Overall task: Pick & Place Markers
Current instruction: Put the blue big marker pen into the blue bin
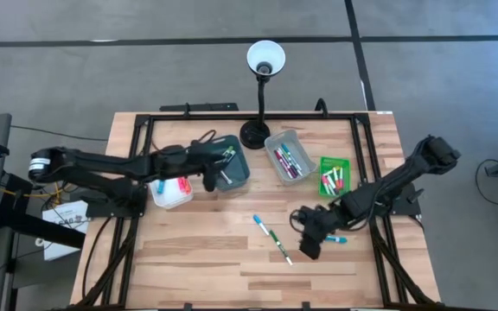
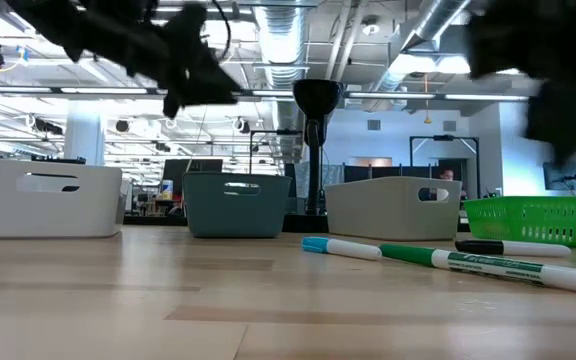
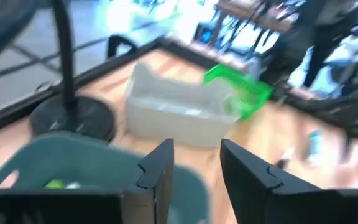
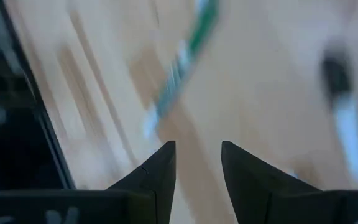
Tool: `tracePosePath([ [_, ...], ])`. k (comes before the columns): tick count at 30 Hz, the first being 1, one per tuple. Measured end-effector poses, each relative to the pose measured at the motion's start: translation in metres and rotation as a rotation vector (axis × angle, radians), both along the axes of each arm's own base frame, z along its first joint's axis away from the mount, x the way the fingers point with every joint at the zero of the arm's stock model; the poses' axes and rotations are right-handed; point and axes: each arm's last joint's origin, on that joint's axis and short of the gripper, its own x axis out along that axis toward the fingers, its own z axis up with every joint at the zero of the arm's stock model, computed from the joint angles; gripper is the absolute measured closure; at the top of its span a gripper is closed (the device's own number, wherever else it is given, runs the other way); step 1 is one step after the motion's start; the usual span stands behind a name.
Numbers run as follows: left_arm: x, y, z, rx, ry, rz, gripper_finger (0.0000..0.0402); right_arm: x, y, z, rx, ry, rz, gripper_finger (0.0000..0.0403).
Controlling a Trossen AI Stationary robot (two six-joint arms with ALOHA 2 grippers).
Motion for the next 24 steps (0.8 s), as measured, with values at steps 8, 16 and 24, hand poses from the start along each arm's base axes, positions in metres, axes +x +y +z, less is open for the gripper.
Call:
tracePosePath([
  [8, -0.013, -0.016, 0.023, 0.049, -0.098, -0.081, 0.0285, -0.034, 0.004, -0.013, 0.016, 0.388, 0.066, 0.0285],
  [16, -0.009, -0.017, 0.017, 0.047, -0.068, -0.083, 0.0286, -0.057, 0.004, -0.018, -0.168, 0.498, 0.119, 0.0285],
  [24, -0.001, -0.017, 0.005, 0.043, -0.014, -0.084, 0.0291, -0.067, 0.004, -0.033, -0.204, 0.487, 0.141, 0.0285],
])
